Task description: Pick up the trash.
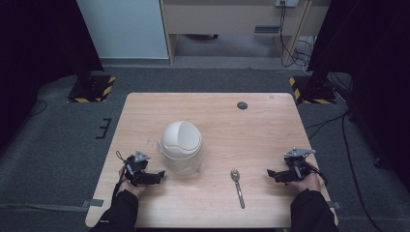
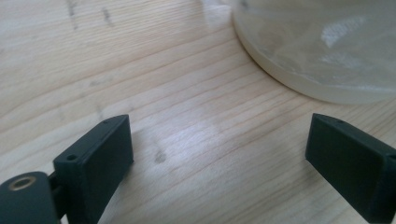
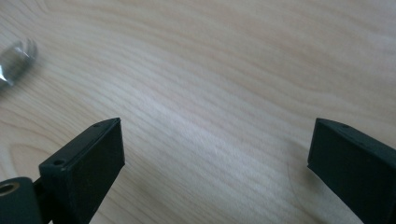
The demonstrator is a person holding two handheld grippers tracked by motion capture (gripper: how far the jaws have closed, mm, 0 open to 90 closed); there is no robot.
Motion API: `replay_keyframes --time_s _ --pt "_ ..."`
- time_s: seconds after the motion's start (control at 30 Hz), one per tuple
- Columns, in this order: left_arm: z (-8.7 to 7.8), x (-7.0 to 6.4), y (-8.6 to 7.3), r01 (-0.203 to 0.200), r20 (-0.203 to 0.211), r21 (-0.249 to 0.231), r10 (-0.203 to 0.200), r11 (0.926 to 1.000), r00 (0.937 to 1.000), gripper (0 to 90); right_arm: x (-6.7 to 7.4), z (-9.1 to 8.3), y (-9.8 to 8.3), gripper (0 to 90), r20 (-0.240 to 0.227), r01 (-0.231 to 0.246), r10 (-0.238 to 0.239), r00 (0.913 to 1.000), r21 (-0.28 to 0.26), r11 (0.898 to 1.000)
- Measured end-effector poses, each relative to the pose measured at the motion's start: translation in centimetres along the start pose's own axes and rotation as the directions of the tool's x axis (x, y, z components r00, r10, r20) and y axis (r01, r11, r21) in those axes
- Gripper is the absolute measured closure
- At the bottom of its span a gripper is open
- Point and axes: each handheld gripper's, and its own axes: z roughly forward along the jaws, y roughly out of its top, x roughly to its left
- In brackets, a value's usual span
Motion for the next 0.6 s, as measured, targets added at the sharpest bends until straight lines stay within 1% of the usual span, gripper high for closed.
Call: replay_keyframes --time_s 0.03,0.1,0.13,0.17,0.2,0.23,0.27,0.3,0.33,0.37,0.4,0.43,0.47,0.53,0.57,0.6 --pt "-0.1 0.2 -0.1 -0.004 -0.001 0.012 0.004 0.9999 1.0 7.4 0.0 -0.2 0.2 4.7 -0.004 0.006 -0.006 1.0 -0.019 1.0" --pt "-0.2 0.4 -0.3 -0.011 0.015 0.008 0.011 0.9999 0.9998 7.5 0.2 -0.8 0.7 4.5 0.005 0.01 -0.01 0.9999 -0.063 0.998" --pt "-0.2 0.4 -0.3 -0.022 0.019 0.005 0.022 0.9997 0.9996 7.0 0.2 -1.1 1.0 4.7 0.003 0.006 -0.006 1.0 -0.089 0.996" --pt "-0.2 0.4 -0.3 -0.022 0.019 0.005 0.022 0.9997 0.9996 6.7 0.2 -1.4 1.2 4.7 0.009 0.008 -0.007 0.9999 -0.11 0.994" --pt "-0.2 0.4 -0.4 -0.042 0.015 0.008 0.042 0.9991 0.999 6.7 0.2 -1.4 1.2 4.7 0.009 0.008 -0.007 0.9999 -0.11 0.994" --pt "-0.1 0.2 -0.4 -0.064 0.011 0.012 0.064 0.9979 0.9979 4.4 0.3 -2.0 1.5 5.3 0.005 -0.007 0.008 1.0 -0.153 0.988" --pt "0.1 0.0 -0.5 -0.112 -0.002 0.025 0.112 0.9934 0.9937 3.6 0.3 -2.3 1.6 5.4 0.002 -0.011 0.012 0.9999 -0.168 0.986" --pt "0.1 -0.2 -0.6 -0.134 -0.003 0.028 0.134 0.9906 0.991 2.7 0.3 -2.6 1.7 5.6 -0.002 -0.016 0.016 0.9999 -0.181 0.983" --pt "0.1 -0.2 -0.6 -0.134 -0.003 0.028 0.134 0.9906 0.991 1.4 0.3 -2.6 1.7 5.6 -0.002 -0.016 0.016 0.9999 -0.181 0.983" --pt "0.2 -0.2 -0.6 -0.131 -0.004 0.022 0.131 0.9911 0.9914 1.4 0.3 -3.2 1.9 6.1 -0.004 -0.007 0.006 1.0 -0.204 0.979" --pt "0.2 -0.2 -0.6 -0.131 -0.004 0.022 0.131 0.9911 0.9914 1.1 0.4 -3.5 2.1 6.1 -0.008 -0.01 0.009 0.9999 -0.215 0.977" --pt "0.2 -0.2 -0.7 -0.132 -0.003 0.017 0.132 0.9911 0.9912 1.1 0.4 -3.5 2.1 6.1 -0.008 -0.01 0.009 0.9999 -0.215 0.977" --pt "0.3 -0.3 -0.8 -0.135 -0.002 0.006 0.135 0.9909 0.9909 0.0 0.6 -4.1 2.7 6.1 -0.017 -0.019 0.015 0.9997 -0.246 0.969" --pt "0.3 -0.3 -0.9 -0.133 -0.004 -0.002 0.133 0.9911 0.9911 0.0 0.7 -4.3 2.9 6.0 -0.019 -0.02 0.016 0.9997 -0.253 0.967" --pt "0.2 -0.2 -1.1 -0.136 -0.001 -0.013 0.136 0.9907 0.9908 0.0 1.1 -5.0 3.6 6.0 -0.023 -0.012 0.006 0.9997 -0.286 0.958" --pt "0.2 -0.2 -1.1 -0.136 -0.001 -0.013 0.136 0.9907 0.9908 0.0 1.1 -5.0 3.6 6.0 -0.023 -0.012 0.006 0.9997 -0.286 0.958"
